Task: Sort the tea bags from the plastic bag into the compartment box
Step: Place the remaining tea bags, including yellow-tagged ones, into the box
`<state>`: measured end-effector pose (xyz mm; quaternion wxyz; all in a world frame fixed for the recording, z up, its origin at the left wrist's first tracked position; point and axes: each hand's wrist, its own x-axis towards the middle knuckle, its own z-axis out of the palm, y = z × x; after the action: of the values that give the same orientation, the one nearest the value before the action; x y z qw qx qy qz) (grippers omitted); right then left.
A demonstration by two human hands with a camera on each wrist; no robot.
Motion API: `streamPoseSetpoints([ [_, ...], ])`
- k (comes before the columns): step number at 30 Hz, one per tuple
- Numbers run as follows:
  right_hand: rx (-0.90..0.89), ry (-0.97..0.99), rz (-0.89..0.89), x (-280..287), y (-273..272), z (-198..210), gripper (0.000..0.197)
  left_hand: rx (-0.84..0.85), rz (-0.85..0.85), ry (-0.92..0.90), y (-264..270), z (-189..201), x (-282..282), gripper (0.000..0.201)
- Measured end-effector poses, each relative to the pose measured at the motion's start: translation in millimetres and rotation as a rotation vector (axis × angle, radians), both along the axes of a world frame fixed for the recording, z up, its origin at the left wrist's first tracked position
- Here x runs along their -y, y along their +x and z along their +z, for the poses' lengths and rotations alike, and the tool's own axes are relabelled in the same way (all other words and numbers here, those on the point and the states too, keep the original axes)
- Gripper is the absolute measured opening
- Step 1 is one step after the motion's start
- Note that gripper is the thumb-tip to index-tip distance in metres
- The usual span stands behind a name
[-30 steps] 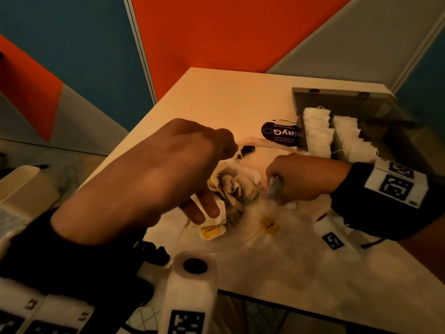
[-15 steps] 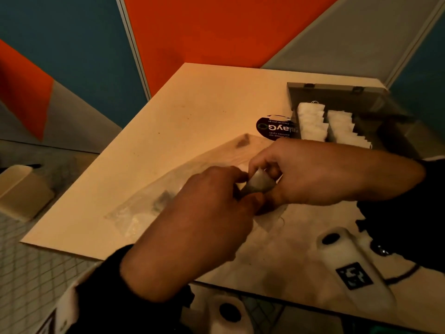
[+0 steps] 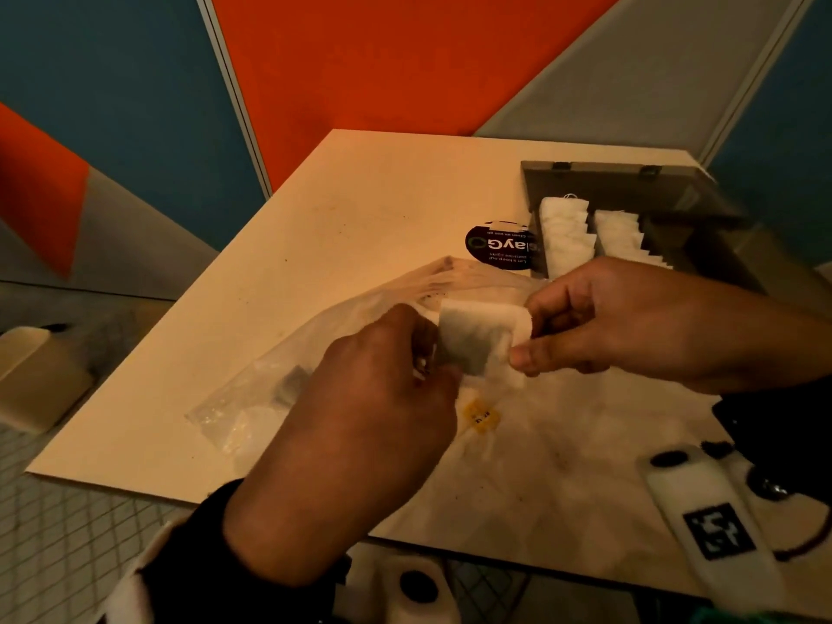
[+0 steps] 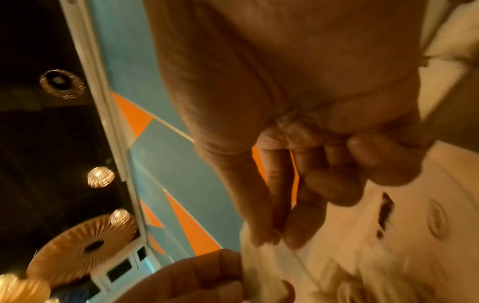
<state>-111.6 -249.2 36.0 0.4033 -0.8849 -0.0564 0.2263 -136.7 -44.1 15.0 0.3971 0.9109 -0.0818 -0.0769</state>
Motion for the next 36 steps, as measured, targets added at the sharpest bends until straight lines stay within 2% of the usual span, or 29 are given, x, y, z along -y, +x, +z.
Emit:
streamPoseSetpoints([
  [3, 0.050, -0.350, 0.220, -4.7, -1.7, 3.1, 0.010, -0.017, -0.078, 0.022, 0.7, -10.0, 4.1, 0.063],
  [5, 0.056, -0.489, 0.339, -11.8, -0.6, 1.0, 0.014, -0.054, -0.145, 0.065, 2.0, -15.1, 6.7, 0.072],
  [6, 0.057, -0.510, 0.375, -15.6, 0.6, 0.0, 0.016, -0.075, -0.176, 0.095, 2.5, -17.5, 7.3, 0.064],
  [9, 0.097, -0.484, 0.410, -22.7, 5.7, -1.0, 0.013, -0.059, -0.195, 0.062, 6.2, -23.6, 7.0, 0.014],
  [12, 0.151, -0.371, 0.338, -27.3, 15.8, -6.3, 0.012, -0.028, -0.131, 0.014, 8.4, -28.1, 2.5, 0.023],
  [14, 0.160, -0.343, 0.287, -29.4, 23.9, -14.9, 0.026, -0.015, -0.064, 0.012, 9.3, -26.2, -2.3, 0.023],
  [17, 0.171, -0.384, 0.199, -28.6, 33.4, -27.0, 0.042, 0.030, 0.032, -0.043, 10.5, -19.1, -11.2, 0.016],
  [20, 0.153, -0.495, 0.162, -33.9, 37.3, -32.6, 0.049, 0.084, 0.096, -0.125, 13.9, -14.3, -19.9, 0.014],
  [23, 0.150, -0.581, 0.154, -45.1, 46.0, -39.1, 0.044, 0.117, 0.154, -0.172, 21.0, -17.8, -21.4, 0.018],
  [26, 0.169, -0.577, 0.110, -54.7, 62.6, -46.0, 0.024, 0.132, 0.214, -0.249, 24.7, -27.8, -17.1, 0.018],
  [30, 0.190, -0.633, 0.016, -59.8, 77.9, -55.7, 0.026, 0.054, 0.287, -0.433, 27.2, -37.3, -12.2, 0.019],
  [36, 0.075, -0.423, -0.094, -57.2, 78.1, -57.9, 0.023, -0.033, 0.380, -0.627, 32.1, -42.1, -11.9, 0.017],
])
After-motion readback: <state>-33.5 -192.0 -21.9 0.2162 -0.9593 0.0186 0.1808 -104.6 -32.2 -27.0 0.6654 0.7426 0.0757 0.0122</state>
